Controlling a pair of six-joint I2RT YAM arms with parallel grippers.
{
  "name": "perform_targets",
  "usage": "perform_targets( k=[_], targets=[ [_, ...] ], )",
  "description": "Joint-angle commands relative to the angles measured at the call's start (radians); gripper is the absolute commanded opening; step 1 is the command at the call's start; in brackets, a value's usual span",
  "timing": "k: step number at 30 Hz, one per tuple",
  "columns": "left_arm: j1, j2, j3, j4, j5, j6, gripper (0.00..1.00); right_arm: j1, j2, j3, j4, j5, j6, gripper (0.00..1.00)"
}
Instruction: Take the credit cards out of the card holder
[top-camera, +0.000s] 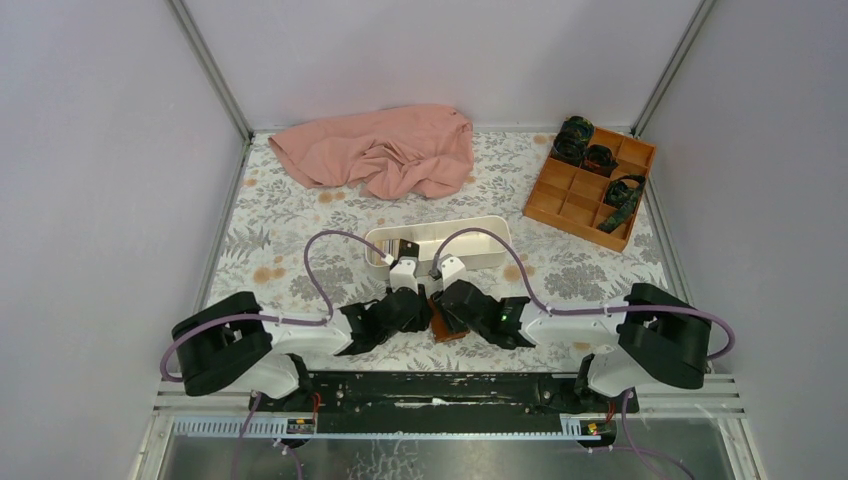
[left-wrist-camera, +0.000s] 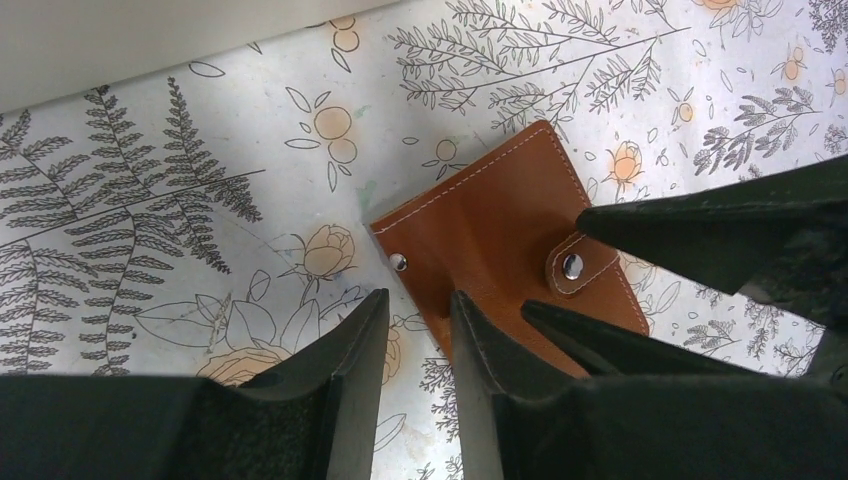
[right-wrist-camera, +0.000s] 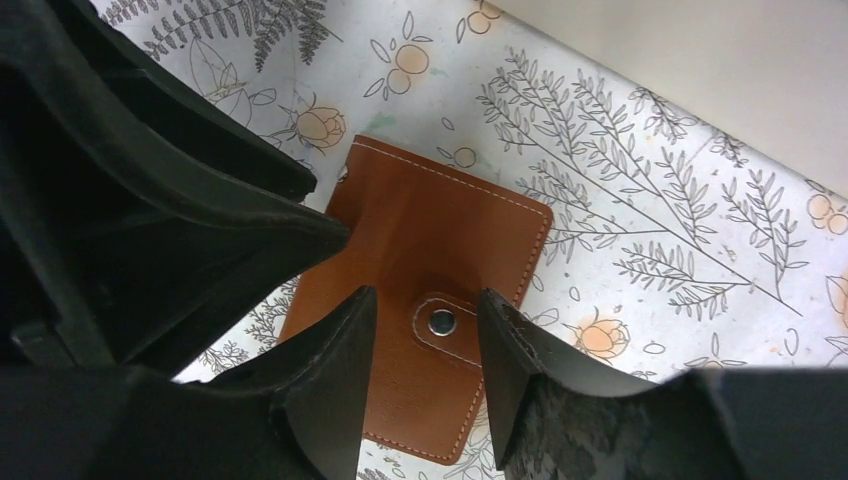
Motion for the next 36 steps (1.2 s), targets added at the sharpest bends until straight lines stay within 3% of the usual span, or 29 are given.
perform_targets(
  k=[1,9,19,36],
  targets=[
    [-0.005,0.036,-0.015,0.027,-0.023,-0.011,0.37,0.022,0.031,0.052,-0.015,0.054,-0.006,0.48],
    [0.001,0.040,-0.032,0.036,-0.020,-0.020,0.36,0.031,0.045,0.024,-0.028,0.054,0.031,0.36],
    [0.003,0.042,-0.033,0.040,-0.012,-0.021,0.36,0.031,0.027,-0.029,-0.018,0.076,0.106,0.00],
    [0.003,0.016,-0.055,0.045,-0.009,-0.032,0.36,-0.002,-0.160,-0.122,0.007,0.079,0.139,0.00]
  ],
)
